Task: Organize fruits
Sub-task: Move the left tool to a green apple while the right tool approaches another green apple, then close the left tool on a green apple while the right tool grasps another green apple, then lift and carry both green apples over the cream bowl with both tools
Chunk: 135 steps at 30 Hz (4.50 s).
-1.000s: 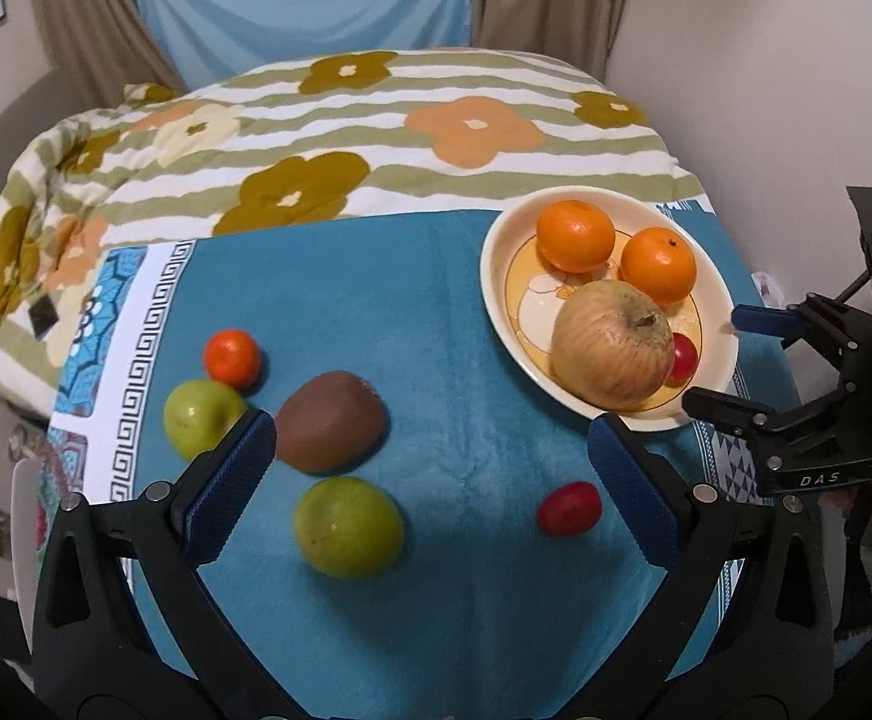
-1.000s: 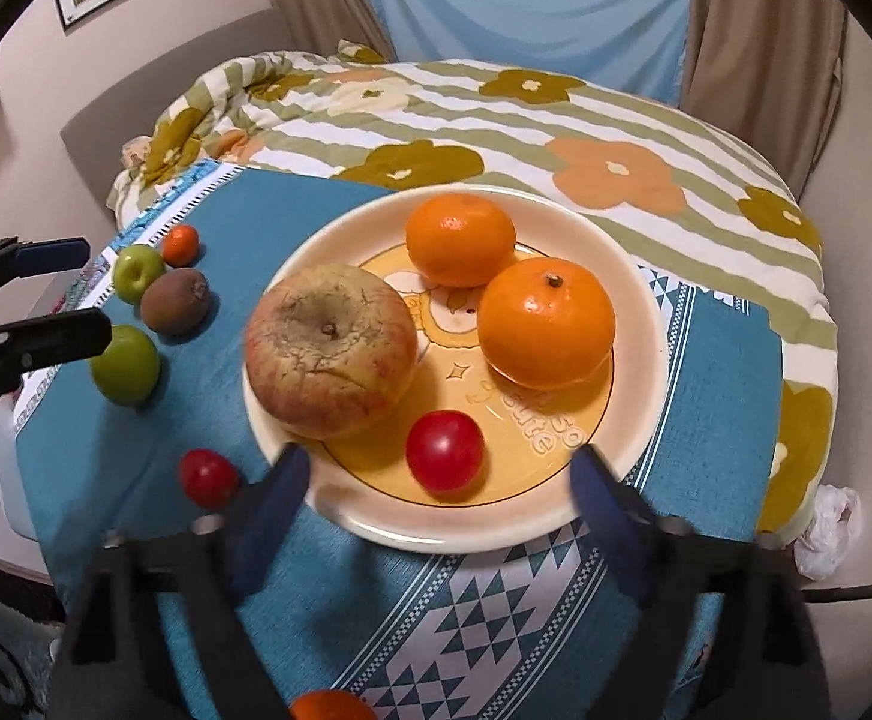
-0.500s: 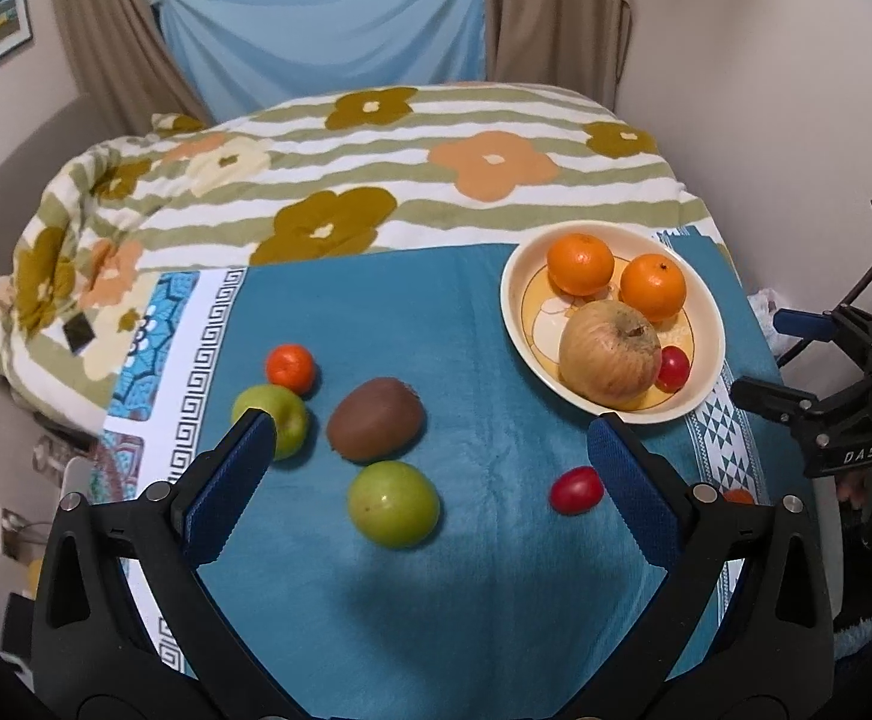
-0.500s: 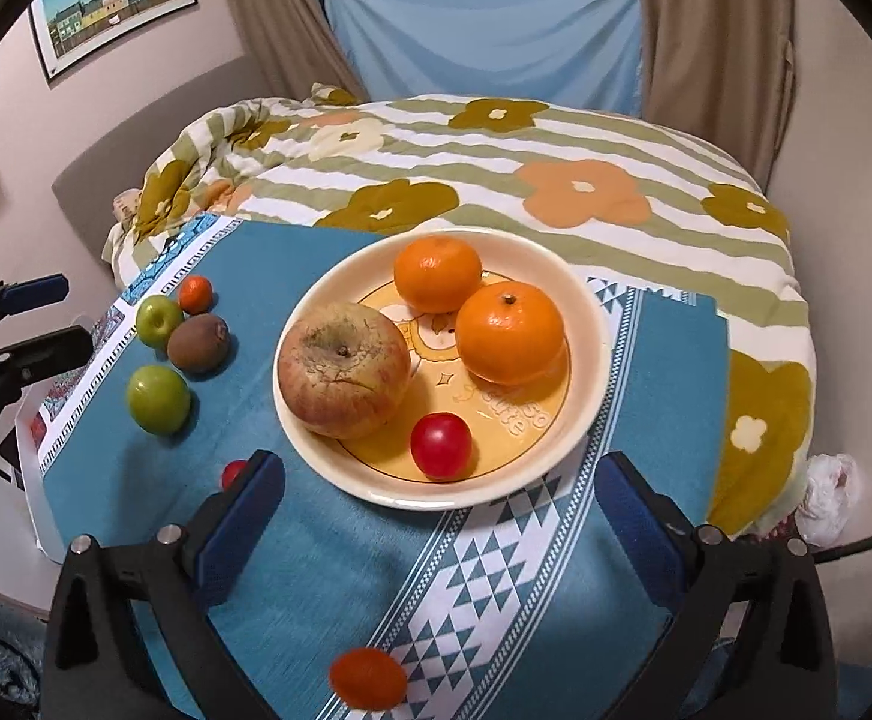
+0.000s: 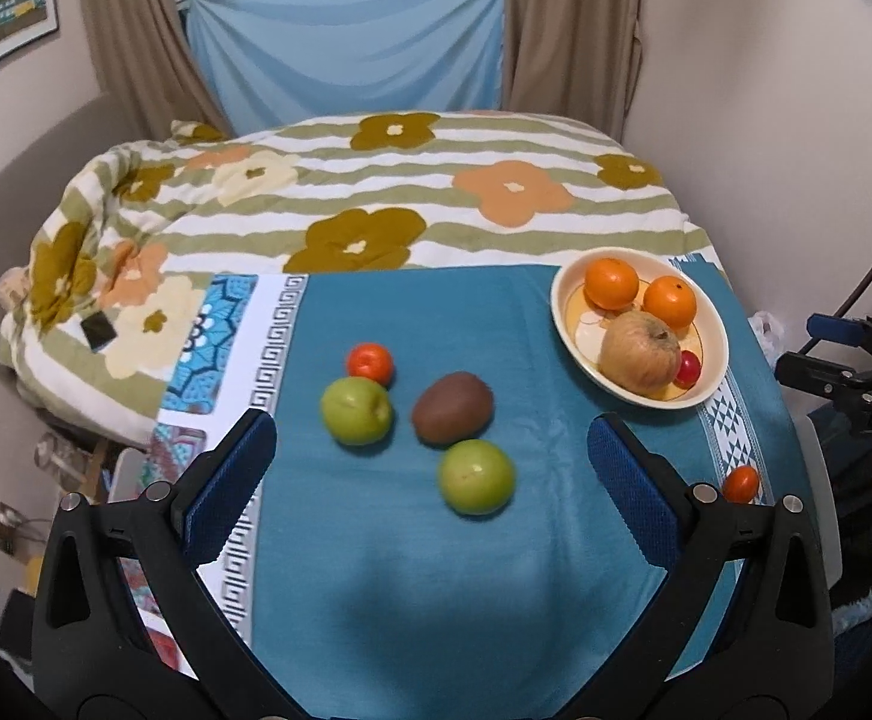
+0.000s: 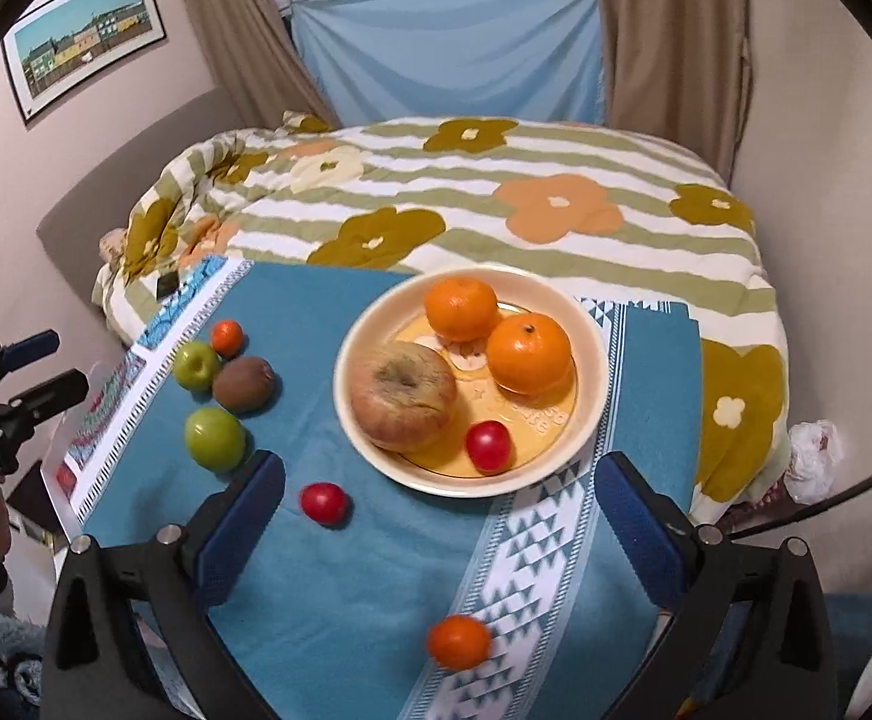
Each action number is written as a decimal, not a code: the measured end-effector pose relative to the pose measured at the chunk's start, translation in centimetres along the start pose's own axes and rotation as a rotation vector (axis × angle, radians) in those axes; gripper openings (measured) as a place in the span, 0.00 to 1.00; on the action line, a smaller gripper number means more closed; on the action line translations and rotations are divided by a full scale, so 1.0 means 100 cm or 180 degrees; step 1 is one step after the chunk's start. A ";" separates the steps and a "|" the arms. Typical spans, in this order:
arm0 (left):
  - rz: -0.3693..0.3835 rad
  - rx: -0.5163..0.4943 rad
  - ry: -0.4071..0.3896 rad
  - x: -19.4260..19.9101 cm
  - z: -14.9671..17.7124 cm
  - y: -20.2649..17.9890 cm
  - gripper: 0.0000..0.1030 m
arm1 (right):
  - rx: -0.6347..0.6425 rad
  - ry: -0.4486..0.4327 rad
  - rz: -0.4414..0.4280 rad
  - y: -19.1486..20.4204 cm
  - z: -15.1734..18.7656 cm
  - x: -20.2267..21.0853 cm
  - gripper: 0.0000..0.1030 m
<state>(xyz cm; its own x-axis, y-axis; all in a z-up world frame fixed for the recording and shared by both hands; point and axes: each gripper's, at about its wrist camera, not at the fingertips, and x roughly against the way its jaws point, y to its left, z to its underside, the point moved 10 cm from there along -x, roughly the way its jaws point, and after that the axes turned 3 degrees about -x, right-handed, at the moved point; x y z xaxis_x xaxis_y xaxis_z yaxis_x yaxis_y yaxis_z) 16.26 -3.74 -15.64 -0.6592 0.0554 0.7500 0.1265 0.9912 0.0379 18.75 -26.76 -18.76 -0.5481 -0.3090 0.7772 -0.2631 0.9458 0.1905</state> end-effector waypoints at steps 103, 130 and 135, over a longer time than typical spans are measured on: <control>0.0906 -0.0449 0.0563 -0.094 0.020 0.065 0.54 | -0.0610 0.0314 0.0350 0.148 0.027 -0.095 0.49; 0.0902 -0.0308 0.0285 -0.111 -0.076 -0.107 0.54 | -0.0483 0.0158 0.0473 -0.033 -0.004 -0.028 0.49; 0.0867 -0.0291 0.0367 -0.139 -0.081 -0.126 0.54 | -0.0510 0.0195 0.0452 -0.058 -0.007 -0.036 0.49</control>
<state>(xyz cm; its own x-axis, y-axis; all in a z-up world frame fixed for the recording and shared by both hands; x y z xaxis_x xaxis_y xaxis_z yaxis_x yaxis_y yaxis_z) 29.87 -18.02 -21.22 -0.5040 0.2984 0.8105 0.3565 0.9266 -0.1195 22.82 -31.06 -22.27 -0.5201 -0.1697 0.8371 -0.0546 0.9847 0.1657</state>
